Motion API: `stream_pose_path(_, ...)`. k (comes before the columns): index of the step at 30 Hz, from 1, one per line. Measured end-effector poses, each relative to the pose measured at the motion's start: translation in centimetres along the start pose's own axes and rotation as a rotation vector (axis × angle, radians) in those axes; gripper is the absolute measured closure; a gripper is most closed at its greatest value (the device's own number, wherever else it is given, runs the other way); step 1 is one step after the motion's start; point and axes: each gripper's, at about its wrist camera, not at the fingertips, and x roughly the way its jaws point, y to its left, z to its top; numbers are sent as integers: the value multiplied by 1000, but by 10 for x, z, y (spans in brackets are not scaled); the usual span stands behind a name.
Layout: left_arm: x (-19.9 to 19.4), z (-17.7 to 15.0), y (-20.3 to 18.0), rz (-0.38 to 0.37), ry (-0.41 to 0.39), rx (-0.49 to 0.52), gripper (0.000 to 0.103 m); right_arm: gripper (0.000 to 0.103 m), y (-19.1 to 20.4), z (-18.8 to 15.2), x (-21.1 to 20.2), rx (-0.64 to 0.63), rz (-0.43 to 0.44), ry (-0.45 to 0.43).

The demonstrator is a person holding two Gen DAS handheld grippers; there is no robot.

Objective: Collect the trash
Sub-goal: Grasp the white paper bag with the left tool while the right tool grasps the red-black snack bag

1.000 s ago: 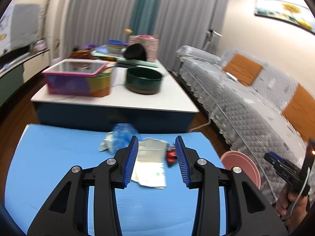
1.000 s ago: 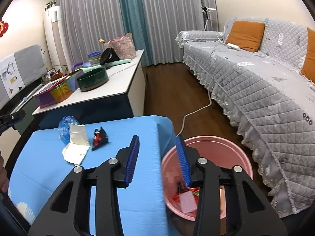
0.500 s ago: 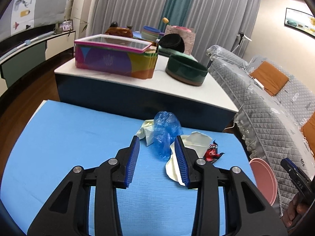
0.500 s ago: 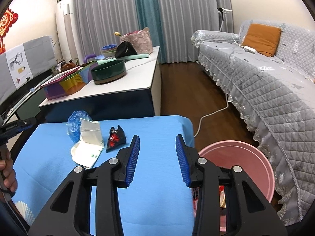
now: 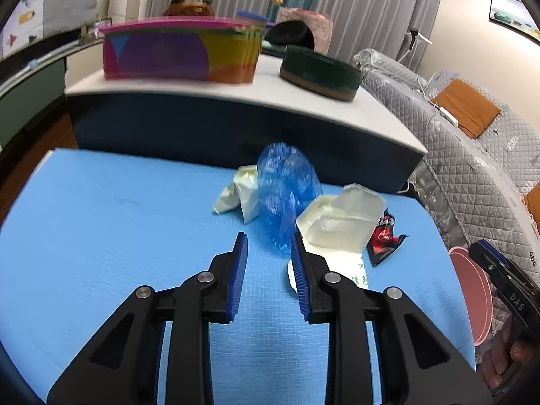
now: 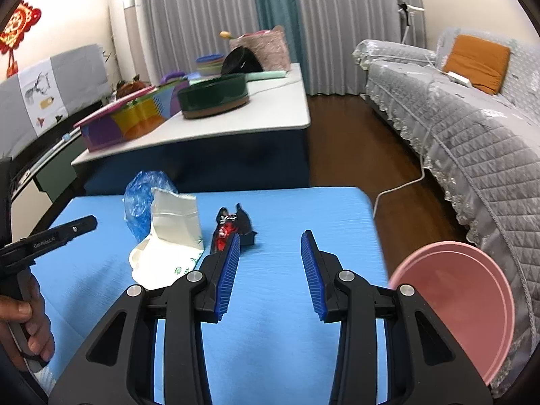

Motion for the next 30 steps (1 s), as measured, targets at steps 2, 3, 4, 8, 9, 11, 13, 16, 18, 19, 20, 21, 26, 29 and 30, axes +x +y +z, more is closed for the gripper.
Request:
stream_pose_path(2, 10, -4, 1, -6, 22, -7, 78, 64, 2, 1, 10, 5, 5, 12)
stream_pose_path(3, 13, -5, 1, -8, 27, -9, 78, 64, 2, 1, 16, 13, 10, 21)
stream_pose_path(4, 18, -7, 1, -13, 39, -10, 78, 64, 2, 2, 22, 22, 15, 29)
stream_pose_path(8, 33, -14, -1, -23, 71, -2, 78, 64, 5, 3, 44, 35, 37, 60)
stream_pose_path(9, 35, -15, -2, -24, 76, 1, 78, 63, 6, 3, 48, 36, 41, 65)
stream_pose_path(11, 40, -18, -3, -25, 89, 3, 78, 60, 9, 4, 57, 32, 48, 77)
stream_pose_path(13, 43, -19, -3, -34, 101, -4, 78, 56, 13, 5, 69, 26, 57, 94)
stream_pose_path(16, 44, -20, -5, -42, 107, 0, 78, 49, 20, 7, 87, 11, 63, 122)
stream_pose_path(18, 45, -20, -7, -47, 112, 1, 78, 47, 23, 8, 96, 3, 63, 136)
stream_pose_path(19, 46, -20, -8, -47, 117, 3, 78, 47, 24, 8, 99, -3, 59, 141)
stream_pose_path(20, 48, -21, -9, -45, 122, 6, 78, 45, 26, 9, 104, -14, 53, 150)
stream_pose_path(21, 49, -21, -10, -43, 126, 7, 78, 45, 26, 9, 106, -19, 53, 155)
stream_pose_path(26, 54, -24, -13, -34, 155, 13, 88, 45, 26, 9, 116, -24, 52, 195)
stream_pose_path(29, 55, -25, -16, -34, 162, 24, 95, 54, 26, 8, 118, -25, 50, 211)
stream_pose_path(30, 54, -24, -16, -32, 162, 28, 96, 56, 26, 7, 118, -25, 51, 211)
